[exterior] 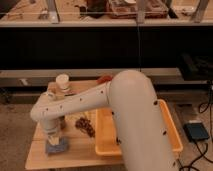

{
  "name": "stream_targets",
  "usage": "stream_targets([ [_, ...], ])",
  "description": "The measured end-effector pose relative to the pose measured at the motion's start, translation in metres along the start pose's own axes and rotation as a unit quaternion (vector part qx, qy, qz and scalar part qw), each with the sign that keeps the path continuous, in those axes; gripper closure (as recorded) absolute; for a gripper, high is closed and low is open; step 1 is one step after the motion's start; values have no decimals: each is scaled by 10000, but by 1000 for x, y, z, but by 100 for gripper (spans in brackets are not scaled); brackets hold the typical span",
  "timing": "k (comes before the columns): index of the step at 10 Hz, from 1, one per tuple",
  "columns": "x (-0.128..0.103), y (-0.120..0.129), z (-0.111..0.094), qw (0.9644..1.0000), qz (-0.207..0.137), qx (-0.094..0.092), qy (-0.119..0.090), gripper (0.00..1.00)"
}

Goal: Wipe table surface with sponge

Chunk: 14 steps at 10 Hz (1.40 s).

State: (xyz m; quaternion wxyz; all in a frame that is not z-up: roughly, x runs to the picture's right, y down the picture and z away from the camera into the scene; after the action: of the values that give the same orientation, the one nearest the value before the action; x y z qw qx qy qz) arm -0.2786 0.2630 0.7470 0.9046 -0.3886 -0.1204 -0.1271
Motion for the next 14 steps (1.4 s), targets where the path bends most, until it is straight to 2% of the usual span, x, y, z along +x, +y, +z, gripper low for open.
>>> stream_targets([
  [2, -14, 25, 5, 9996, -224, -160, -101, 100],
  [4, -13, 44, 11, 9989, -304, -334, -142, 100],
  [6, 5, 53, 15, 9987, -210, -445, -92, 100],
  [8, 36, 60, 15, 9987, 48, -494, 68, 100],
  [10, 71, 59, 13, 9976, 409, -487, 256, 100],
  [11, 78, 56, 12, 9970, 529, -481, 303, 100],
  [13, 90, 36, 11, 9958, 711, -410, 398, 100],
  [14, 98, 17, 10, 9952, 802, -330, 455, 100],
])
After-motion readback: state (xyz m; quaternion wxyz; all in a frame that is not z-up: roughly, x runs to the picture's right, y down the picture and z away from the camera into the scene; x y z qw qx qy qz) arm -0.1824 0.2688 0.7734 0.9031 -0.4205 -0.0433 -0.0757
